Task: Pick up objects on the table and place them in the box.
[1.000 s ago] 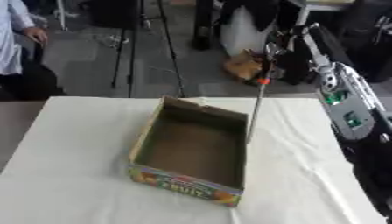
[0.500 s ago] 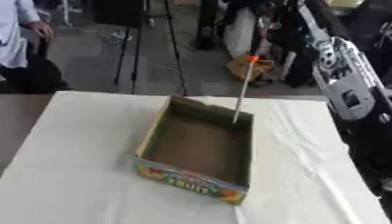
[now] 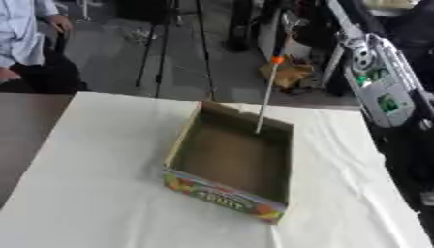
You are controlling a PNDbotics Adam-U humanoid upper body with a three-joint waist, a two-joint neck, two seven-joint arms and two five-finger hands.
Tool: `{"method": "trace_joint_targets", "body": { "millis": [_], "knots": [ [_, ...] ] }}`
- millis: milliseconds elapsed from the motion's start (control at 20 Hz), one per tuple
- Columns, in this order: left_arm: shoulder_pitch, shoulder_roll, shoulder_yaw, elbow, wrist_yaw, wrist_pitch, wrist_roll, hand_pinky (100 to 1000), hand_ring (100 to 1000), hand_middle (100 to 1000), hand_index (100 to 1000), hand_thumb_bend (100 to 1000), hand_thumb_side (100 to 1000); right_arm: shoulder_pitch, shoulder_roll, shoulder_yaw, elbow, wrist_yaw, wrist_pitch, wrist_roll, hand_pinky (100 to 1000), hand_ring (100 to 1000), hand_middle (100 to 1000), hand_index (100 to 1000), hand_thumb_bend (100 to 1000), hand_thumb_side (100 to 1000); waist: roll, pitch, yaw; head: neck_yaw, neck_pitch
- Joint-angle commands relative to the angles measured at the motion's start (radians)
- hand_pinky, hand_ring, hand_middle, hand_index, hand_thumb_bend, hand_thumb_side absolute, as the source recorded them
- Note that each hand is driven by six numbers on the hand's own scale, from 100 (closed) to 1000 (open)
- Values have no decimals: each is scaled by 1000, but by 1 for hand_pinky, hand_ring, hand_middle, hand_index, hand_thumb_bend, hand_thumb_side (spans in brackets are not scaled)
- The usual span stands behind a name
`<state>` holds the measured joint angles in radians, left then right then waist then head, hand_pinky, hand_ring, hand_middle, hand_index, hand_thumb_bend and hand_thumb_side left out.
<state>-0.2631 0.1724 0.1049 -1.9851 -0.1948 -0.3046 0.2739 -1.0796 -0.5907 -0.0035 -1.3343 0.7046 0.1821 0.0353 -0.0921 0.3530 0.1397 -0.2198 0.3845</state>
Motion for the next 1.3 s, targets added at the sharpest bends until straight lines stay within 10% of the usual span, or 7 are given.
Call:
{"method": "trace_joint_targets", "body": {
  "millis": [50, 750, 950, 1300],
  "knots": [
    [-13, 22, 0, -15, 2, -2, -4, 661, 956, 995, 735, 100, 1000, -19, -17, -9, 2, -7, -10, -4, 100, 233, 190, 442, 100, 628, 2, -12, 5, 1, 8],
    [-29, 18, -3, -15, -9, -9, -10, 660, 963, 1000, 734, 100, 1000, -11, -32, -24, 91, -109, -138, -7, 100, 299, 292, 497, 100, 792, -6, 43, 39, 0, -12],
    [-31, 18, -4, -15, -11, -10, -11, 660, 966, 1000, 735, 100, 1000, -2, -37, -25, 137, -142, -197, 19, 235, 409, 408, 585, 100, 1000, -5, 55, 38, 5, -10],
    [-33, 17, -5, -15, -20, -13, -12, 660, 966, 1000, 736, 100, 1000, 4, -47, -35, 201, -171, -282, 62, 395, 495, 504, 653, 100, 1000, -4, 68, 39, 5, -14]
  ]
}}
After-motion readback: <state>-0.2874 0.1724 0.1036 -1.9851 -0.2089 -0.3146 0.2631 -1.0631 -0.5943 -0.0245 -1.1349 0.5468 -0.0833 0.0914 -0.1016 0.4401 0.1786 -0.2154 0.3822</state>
